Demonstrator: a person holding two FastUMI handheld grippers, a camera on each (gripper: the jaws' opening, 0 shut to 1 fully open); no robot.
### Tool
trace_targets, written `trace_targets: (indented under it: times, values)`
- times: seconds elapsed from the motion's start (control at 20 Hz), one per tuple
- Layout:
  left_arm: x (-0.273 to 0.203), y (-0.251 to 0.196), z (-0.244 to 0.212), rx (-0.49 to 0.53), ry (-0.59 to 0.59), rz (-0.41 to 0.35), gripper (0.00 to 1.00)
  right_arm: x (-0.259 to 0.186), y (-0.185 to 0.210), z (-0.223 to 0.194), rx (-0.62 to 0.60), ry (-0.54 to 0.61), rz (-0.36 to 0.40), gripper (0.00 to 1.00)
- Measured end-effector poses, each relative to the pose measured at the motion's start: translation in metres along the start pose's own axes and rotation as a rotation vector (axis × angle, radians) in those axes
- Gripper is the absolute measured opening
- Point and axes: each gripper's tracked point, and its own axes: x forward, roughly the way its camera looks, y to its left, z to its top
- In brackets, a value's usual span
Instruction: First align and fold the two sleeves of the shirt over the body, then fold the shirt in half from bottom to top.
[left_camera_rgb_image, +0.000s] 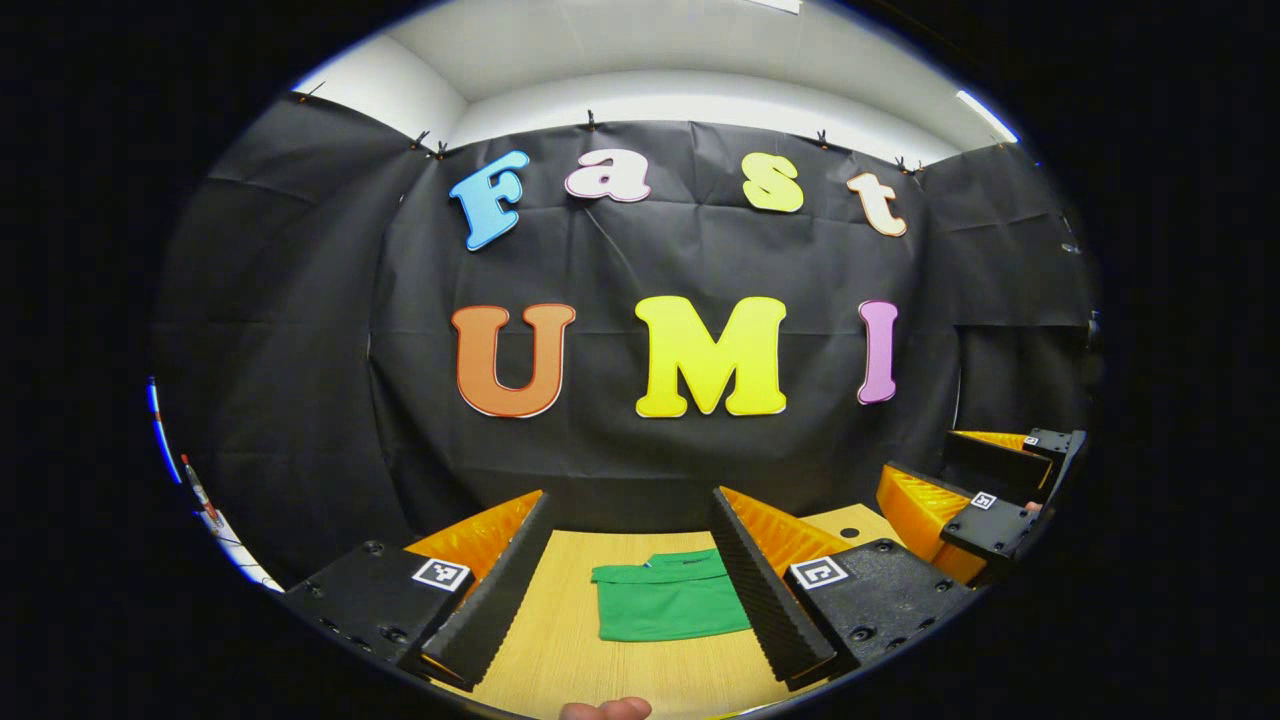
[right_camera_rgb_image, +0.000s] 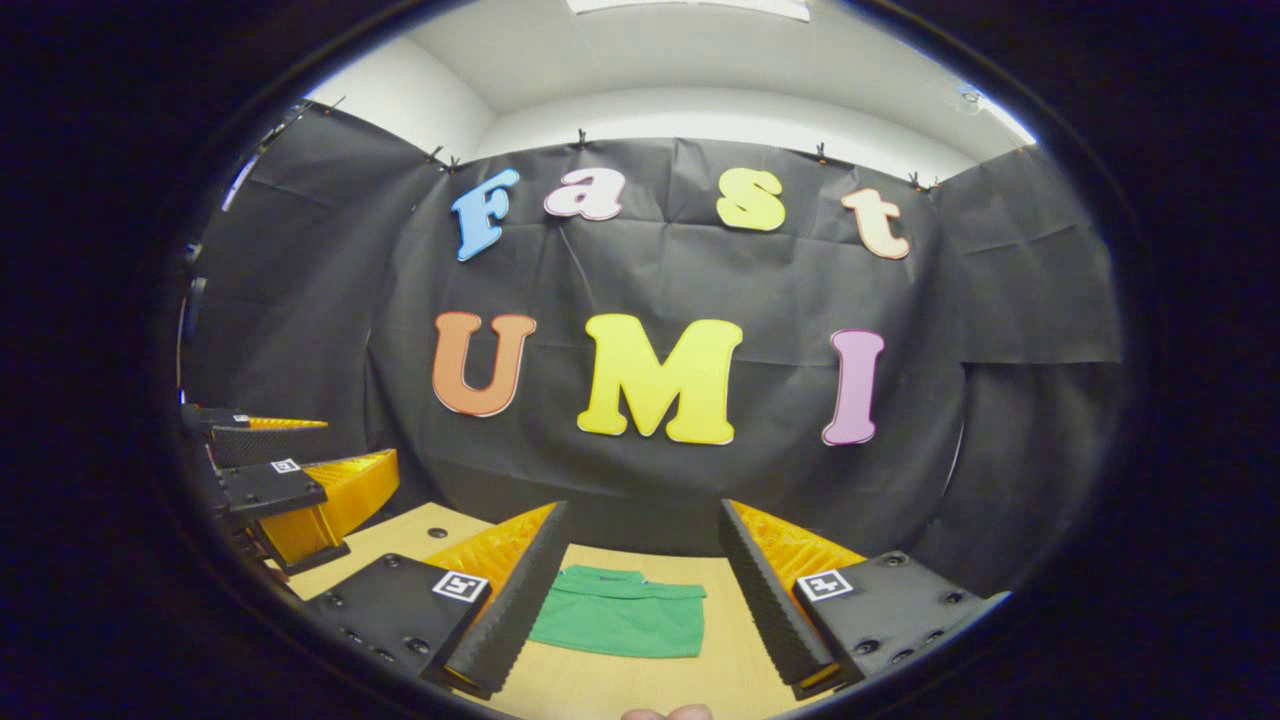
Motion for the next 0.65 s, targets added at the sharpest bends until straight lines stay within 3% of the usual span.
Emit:
trace_targets:
  times: [0.65]
  values:
    - [0.013, 0.012, -0.007, -0.018, 0.037, 0.027, 1.00, 0.019, -0.006, -0.008, 0.046, 0.056, -0.010, 0.96]
